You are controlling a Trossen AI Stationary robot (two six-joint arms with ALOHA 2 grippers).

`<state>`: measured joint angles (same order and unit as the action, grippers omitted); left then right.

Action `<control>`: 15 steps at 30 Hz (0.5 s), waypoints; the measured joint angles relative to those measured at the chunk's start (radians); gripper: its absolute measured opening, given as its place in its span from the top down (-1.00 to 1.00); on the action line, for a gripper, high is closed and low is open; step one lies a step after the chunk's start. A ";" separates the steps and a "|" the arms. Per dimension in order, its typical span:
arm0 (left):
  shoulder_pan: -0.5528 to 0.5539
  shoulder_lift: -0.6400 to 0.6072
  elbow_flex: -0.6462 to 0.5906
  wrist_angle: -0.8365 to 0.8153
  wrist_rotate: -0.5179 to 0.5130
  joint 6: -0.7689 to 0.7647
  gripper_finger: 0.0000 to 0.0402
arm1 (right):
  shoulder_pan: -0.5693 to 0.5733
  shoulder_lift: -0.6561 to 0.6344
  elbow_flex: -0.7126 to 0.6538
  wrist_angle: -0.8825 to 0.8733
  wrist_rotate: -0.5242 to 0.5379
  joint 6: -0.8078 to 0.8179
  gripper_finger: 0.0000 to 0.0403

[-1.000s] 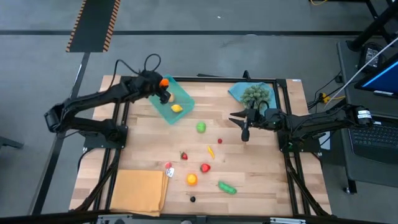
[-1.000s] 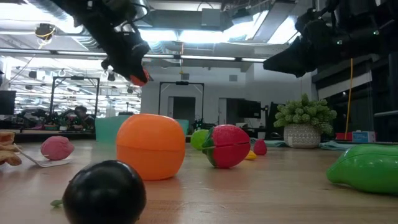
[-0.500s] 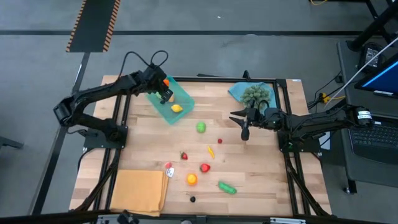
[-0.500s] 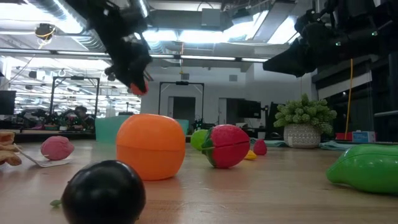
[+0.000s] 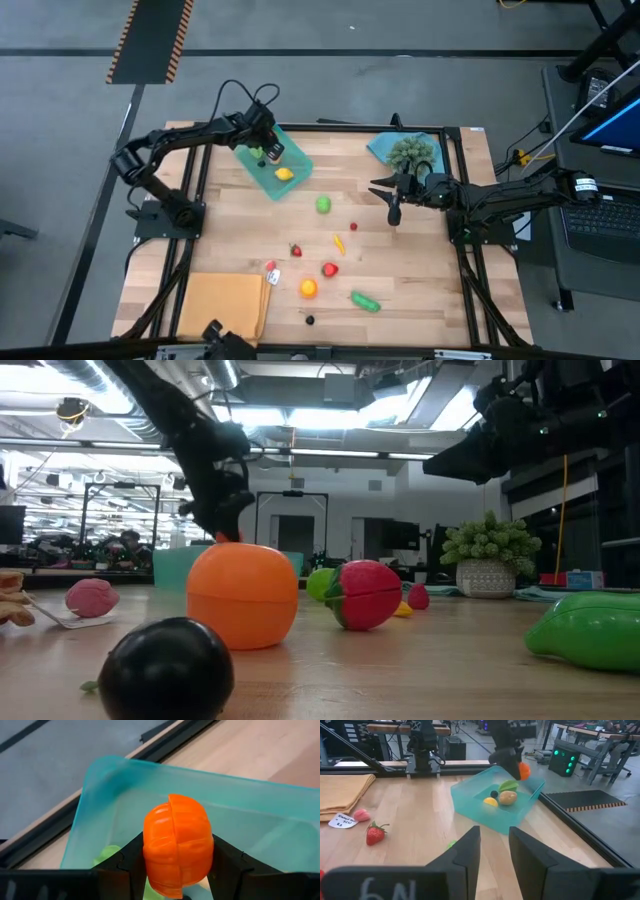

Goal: Pick and placing Produce into tupperware
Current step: Put the orange pumpkin into the blue bin

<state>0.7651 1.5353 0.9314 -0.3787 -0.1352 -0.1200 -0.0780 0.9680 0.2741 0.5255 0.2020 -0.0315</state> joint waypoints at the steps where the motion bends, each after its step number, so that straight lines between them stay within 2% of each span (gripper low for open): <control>1: 0.004 0.014 0.000 0.006 0.000 0.000 0.24 | 0.000 0.000 0.000 0.000 0.000 0.000 0.48; 15: 0.031 0.154 -0.001 0.124 -0.005 0.030 0.24 | 0.000 0.000 0.000 -0.001 0.000 0.000 0.47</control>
<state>0.7959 1.6892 0.9306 -0.2549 -0.1403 -0.0904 -0.0779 0.9680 0.2742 0.5247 0.2020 -0.0315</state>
